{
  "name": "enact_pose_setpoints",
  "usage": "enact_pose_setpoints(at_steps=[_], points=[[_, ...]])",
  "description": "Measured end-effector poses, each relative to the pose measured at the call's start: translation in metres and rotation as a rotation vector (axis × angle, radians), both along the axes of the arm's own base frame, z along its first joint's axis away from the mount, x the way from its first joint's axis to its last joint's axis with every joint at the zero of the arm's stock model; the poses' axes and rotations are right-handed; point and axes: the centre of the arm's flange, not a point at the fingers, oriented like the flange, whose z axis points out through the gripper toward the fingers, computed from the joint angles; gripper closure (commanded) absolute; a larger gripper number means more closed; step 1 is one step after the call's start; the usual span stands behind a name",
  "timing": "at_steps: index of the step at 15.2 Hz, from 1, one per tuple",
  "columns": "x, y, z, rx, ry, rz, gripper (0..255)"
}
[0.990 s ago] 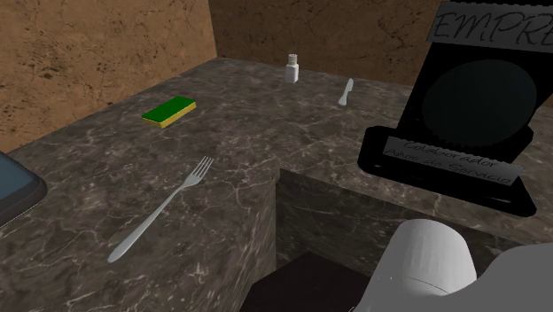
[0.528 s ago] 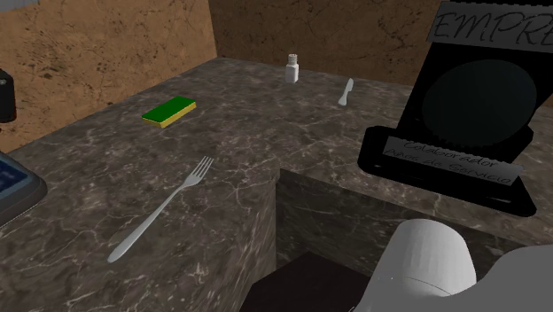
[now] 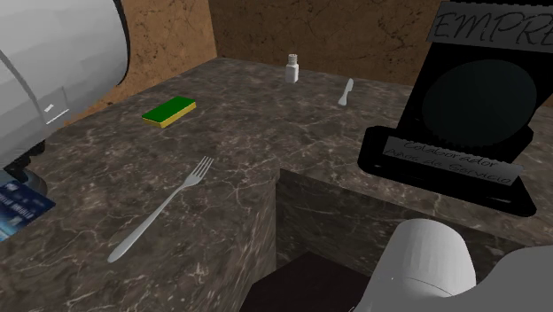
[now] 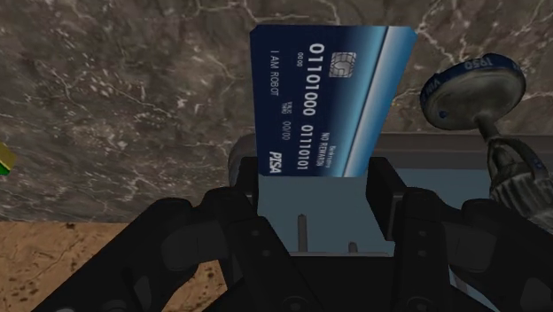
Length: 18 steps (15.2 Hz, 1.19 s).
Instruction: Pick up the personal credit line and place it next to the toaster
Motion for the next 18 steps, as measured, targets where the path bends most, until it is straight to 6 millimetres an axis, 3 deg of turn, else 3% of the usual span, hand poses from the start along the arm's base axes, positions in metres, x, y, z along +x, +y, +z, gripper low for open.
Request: enact_pose_setpoints(at_steps=[18], points=[[0.001, 0.001, -0.096, 0.000, 0.000, 0.000, 255]])
